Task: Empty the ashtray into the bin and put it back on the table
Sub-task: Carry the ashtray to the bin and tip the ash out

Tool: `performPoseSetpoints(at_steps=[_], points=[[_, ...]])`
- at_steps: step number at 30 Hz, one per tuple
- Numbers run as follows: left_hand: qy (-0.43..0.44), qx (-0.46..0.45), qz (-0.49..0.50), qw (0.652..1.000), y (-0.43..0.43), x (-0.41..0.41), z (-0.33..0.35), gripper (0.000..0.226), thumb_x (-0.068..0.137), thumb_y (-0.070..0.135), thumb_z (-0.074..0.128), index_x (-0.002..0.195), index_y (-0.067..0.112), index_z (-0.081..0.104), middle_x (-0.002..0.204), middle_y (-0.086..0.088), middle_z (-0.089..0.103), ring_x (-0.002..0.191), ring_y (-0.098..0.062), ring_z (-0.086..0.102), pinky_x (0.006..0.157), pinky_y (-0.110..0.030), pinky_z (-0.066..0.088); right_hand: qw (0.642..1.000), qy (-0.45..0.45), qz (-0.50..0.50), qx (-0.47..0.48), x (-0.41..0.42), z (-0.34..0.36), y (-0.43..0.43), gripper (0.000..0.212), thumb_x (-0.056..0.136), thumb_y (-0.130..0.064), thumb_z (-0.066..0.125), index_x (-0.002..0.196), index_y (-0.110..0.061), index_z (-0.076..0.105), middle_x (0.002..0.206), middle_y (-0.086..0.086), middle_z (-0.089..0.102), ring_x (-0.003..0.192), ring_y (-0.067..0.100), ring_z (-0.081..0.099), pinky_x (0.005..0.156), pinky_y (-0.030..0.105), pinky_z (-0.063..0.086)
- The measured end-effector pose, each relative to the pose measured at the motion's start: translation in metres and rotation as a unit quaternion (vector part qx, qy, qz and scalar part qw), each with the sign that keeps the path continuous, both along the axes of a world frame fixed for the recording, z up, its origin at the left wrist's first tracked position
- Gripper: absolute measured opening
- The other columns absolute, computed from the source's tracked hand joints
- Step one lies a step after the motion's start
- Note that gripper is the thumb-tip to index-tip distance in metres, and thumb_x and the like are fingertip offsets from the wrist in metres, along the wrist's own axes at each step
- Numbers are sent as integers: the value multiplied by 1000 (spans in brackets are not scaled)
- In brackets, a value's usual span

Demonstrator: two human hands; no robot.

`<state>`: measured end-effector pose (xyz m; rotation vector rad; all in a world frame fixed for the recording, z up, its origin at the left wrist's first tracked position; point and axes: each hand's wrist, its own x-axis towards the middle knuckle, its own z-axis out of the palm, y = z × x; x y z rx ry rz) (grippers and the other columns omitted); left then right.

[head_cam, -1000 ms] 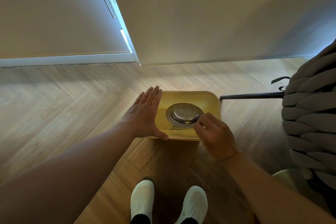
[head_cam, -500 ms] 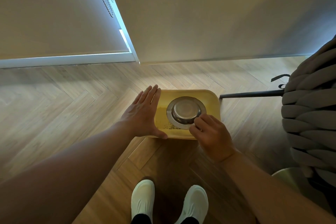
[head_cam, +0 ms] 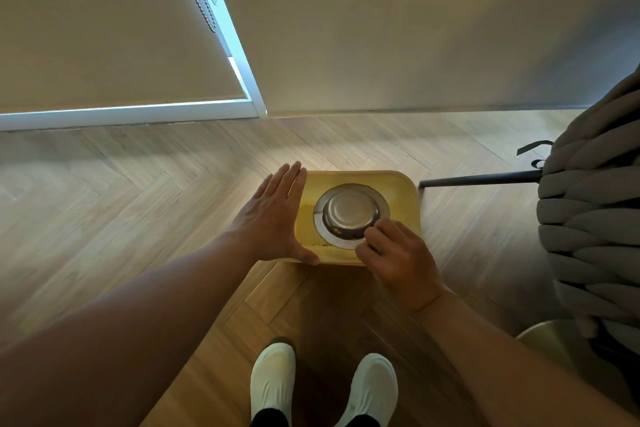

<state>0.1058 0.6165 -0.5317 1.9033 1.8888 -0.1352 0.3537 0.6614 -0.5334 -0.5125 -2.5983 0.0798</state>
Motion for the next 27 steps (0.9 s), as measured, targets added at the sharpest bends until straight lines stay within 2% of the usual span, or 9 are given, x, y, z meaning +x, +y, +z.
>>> performPoseSetpoints(at_steps=[6,11,21,27], points=[[-2,-1,-1,1000,-1,1,1,151,46,93,57,152,11,-14,164,-9,-15,150,-23,-17,122,-38,-3,1000,6,1,5,-1,0,-1,15,89,-8,65,75,-6,67,75,11,64,74,23,58,69,32,54],[0,-2,-1,1000,0,2,2,151,47,92,58,152,11,-14,164,-9,-14,150,-24,-17,122,-38,-4,1000,1,4,-4,-1,1,-2,10,83,-10,75,76,-6,68,76,12,65,74,24,61,68,32,54],[-1,-10,4,1000,0,3,3,151,47,92,60,152,14,-15,164,-9,-14,150,-24,-16,123,-41,0,1000,-10,2,-16,0,2,-5,10,82,-12,76,78,-6,68,77,11,66,76,24,61,70,32,53],[-3,-9,7,1000,1,3,3,151,46,91,61,152,15,-15,164,-9,-13,150,-24,-16,122,-40,-1,999,-6,-32,-42,1,3,-7,11,79,-9,78,78,-5,68,75,12,65,73,25,61,66,32,54]])
